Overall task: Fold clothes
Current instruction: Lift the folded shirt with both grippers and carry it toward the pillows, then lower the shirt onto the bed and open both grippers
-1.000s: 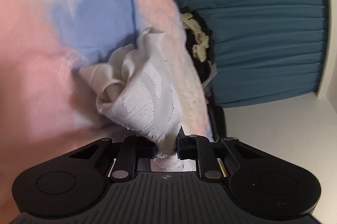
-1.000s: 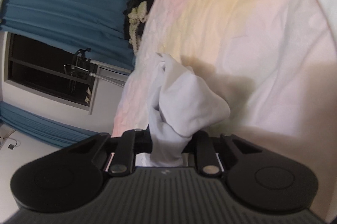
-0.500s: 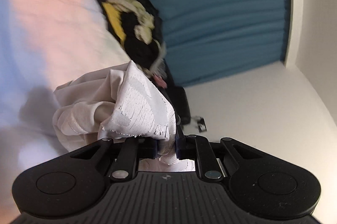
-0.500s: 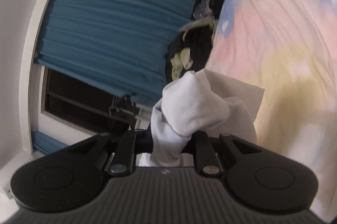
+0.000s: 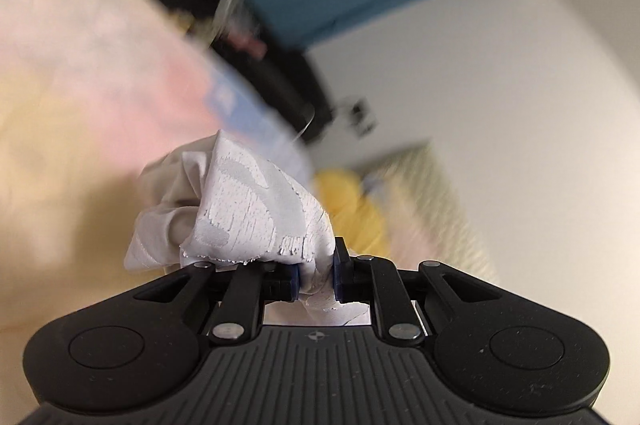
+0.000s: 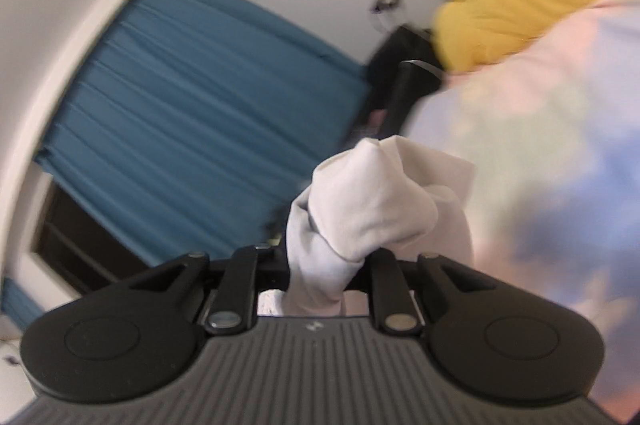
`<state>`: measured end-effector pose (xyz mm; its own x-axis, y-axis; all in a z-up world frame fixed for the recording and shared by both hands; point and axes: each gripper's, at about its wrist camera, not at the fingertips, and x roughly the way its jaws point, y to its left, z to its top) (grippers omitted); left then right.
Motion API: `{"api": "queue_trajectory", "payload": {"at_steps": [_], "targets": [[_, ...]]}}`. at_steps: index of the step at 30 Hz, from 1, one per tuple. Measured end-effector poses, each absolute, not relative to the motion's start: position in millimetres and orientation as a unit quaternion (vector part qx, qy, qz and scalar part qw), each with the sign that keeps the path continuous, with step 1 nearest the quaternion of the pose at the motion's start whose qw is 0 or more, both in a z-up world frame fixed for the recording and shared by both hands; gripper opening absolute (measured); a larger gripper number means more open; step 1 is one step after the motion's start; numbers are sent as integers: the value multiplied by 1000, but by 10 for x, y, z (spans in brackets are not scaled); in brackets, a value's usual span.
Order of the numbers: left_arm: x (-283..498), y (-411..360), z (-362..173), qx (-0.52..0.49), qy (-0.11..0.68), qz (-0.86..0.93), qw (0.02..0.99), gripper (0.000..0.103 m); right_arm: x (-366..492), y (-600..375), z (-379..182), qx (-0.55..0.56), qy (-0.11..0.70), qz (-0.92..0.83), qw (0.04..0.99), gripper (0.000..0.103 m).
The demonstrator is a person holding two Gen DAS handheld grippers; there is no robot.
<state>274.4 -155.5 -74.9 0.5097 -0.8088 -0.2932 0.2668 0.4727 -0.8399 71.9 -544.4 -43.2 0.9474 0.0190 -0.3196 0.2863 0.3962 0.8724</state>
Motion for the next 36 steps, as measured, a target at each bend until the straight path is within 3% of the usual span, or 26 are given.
{"api": "queue_trajectory", "payload": {"at_steps": [6,11,14,16,19,25,36], "targets": [[2623,-1580,-1419,-326,402,-350,781,17,656,-5753,-1337,558,192,-142,795,19],[2569,-1551,-1485,-292,408,-356,789,18,652,-5671,-1628,550,202,-163,794,20],[2424,-1534,-1386,-269,417,-351,794,33,641,-5610,-1560,540,210,-172,797,30],[2336,-1530,-1237,-257,413,-350,800,68,640,-5574,-1463,543,222,-173,791,55],[2097,-1486,-968,-222,392,-352,820,82,505,-5416,-1257,508,245,-181,806,65],[1645,-1353,-362,-161,338,-354,857,92,208,-5033,-776,445,244,-174,844,66],[837,-554,723,-63,235,-286,927,93,101,-3935,551,311,177,-35,933,66]]}}
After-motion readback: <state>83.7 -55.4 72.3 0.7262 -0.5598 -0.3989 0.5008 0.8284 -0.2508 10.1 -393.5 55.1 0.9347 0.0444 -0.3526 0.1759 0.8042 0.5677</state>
